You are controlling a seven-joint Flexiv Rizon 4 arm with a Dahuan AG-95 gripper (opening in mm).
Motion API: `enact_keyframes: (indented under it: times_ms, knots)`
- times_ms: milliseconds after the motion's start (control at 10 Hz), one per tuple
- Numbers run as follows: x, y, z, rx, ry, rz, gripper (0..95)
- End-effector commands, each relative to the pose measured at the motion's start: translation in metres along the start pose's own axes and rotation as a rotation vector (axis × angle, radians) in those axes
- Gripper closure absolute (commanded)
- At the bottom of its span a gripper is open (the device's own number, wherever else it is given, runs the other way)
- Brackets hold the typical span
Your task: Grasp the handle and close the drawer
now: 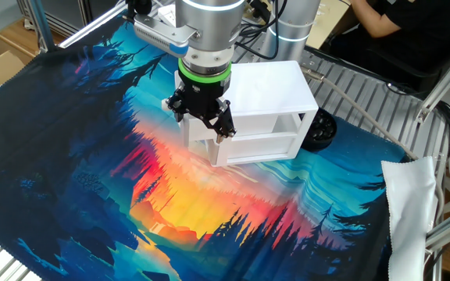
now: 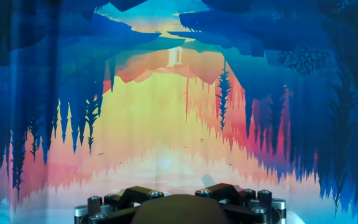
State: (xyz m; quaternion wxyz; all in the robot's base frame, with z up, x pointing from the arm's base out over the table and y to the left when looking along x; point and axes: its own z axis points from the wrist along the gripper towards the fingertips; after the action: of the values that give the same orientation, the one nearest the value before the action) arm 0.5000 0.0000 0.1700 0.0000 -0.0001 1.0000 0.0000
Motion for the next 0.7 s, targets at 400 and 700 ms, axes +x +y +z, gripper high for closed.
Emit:
enact_keyframes:
  times_ms: [400,700]
  knots:
    - [0.0000,0.0000,0.0000,0.014,-0.051,0.236,95.0]
    - [0.0000,0.0000,0.0000,0.015,-0.051,0.234,95.0]
